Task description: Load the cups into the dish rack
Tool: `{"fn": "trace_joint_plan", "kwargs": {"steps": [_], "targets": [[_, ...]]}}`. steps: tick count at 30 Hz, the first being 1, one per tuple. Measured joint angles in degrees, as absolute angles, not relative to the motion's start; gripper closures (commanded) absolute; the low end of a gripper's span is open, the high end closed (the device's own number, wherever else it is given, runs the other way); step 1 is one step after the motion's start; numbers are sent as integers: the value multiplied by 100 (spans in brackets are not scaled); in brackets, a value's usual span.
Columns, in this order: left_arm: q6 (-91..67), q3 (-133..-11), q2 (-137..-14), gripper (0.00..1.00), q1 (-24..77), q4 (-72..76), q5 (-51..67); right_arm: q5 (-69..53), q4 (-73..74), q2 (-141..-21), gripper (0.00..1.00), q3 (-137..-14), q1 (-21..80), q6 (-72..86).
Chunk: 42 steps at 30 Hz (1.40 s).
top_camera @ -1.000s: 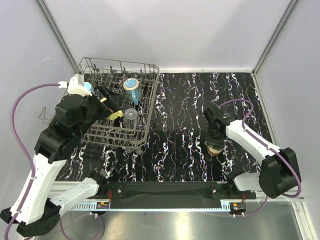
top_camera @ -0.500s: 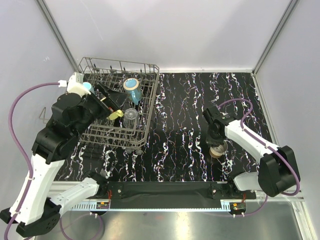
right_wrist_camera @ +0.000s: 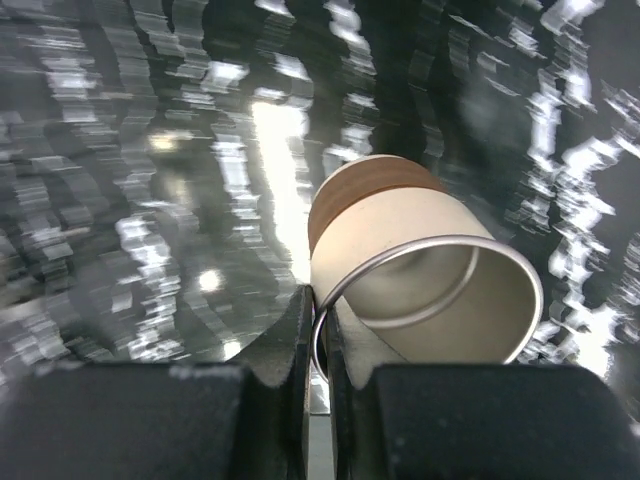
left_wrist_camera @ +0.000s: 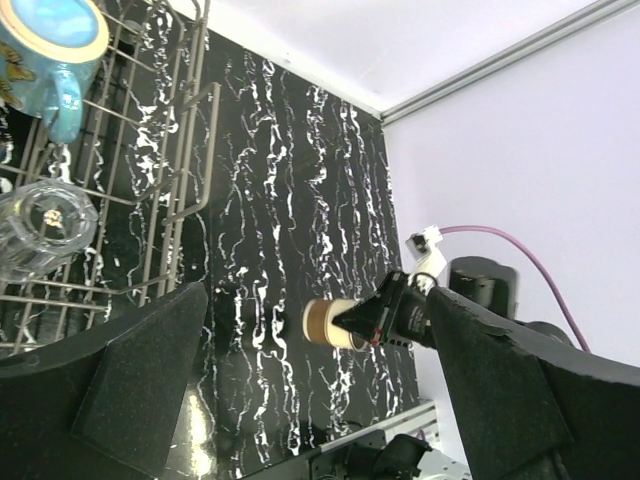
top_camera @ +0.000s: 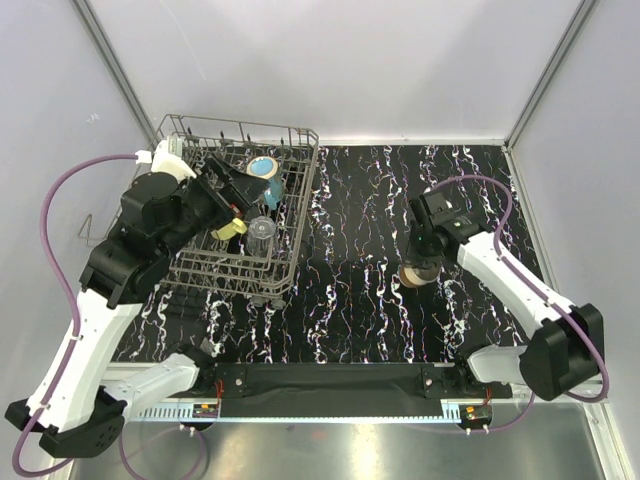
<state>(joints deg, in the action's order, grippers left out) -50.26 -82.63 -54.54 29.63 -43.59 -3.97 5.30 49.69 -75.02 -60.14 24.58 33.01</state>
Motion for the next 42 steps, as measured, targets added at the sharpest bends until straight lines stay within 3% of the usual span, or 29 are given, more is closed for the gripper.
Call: {"fn": "trace_joint_plan", "kwargs": {"steps": [7,14,24,32,42], "targets": [[-5094,-8263,-5476,1,2963,-4204,-255,-674,4563,-7041,100,-6604,2250,3256],[-5085,-8263,-5677,1,2963,-3975,34,-2757,3758,-6932,100,-6781,1881,3612],[-4713,-8178,-5725,1,2945,-3323,856,-5570,515,-7000,100,-6630,1859,5682],[-4641,-7929,-5791,1,2928,-2484,1927,-6383,-2661,-7207,100,-6593,1881,7614],[-5048,-7518,-6053,1,2919,-1118,3144,-6722,-3820,-7242,100,-6632,2025,8173]]}}
